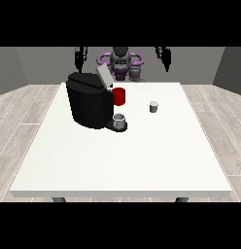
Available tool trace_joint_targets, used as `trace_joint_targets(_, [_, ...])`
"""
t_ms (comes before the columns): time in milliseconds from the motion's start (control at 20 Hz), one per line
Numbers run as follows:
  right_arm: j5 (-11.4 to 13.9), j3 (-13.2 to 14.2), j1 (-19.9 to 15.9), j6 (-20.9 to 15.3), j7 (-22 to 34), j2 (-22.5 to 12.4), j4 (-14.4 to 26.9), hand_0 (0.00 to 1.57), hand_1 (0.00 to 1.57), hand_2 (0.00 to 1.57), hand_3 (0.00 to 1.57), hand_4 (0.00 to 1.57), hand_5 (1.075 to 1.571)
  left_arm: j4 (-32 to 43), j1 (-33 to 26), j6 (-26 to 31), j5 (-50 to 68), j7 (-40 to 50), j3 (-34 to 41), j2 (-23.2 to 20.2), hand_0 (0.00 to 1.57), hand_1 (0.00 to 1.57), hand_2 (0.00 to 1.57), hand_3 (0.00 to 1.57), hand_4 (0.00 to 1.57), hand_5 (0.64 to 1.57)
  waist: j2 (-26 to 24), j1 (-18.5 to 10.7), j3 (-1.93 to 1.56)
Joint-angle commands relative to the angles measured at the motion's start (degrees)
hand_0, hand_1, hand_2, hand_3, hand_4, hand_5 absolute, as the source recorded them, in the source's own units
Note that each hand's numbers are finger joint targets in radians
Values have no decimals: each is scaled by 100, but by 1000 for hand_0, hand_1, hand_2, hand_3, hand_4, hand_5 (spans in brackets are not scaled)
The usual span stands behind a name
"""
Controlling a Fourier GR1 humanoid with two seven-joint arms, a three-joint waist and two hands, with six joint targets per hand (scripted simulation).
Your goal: Insert the coffee pod into the coffee machine and close the lid
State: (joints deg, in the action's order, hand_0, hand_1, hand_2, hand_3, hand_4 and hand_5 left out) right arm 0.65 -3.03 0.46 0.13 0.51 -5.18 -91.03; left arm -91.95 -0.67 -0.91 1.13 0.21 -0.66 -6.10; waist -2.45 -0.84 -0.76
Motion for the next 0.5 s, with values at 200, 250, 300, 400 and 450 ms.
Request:
trace_joint_targets(200, [-103,248,38,37,101,-17,191,0,0,0,0,128,1571,263,1,249,-84,-838,-114,138,0,0,0,0,320,1571,120,128,76])
trace_joint_targets(250, [-401,441,119,428,188,-325,70,0,0,0,0,128,1571,417,-14,549,154,-1138,180,-136,0,0,0,0,320,1571,137,229,77])
trace_joint_targets(300, [-6,652,-129,-770,-380,353,252,0,0,0,0,128,1571,127,157,452,-240,-822,-72,-305,0,0,0,0,320,1571,204,173,71])
trace_joint_targets(400, [-216,576,17,-417,-618,284,58,0,0,0,0,95,1571,464,573,215,-463,-767,329,-619,0,0,0,0,0,1571,364,632,73])
trace_joint_targets(450, [-225,715,-198,-508,-584,253,169,0,0,0,0,94,1571,425,775,439,-362,-491,385,-826,0,0,0,0,0,1571,460,506,73])
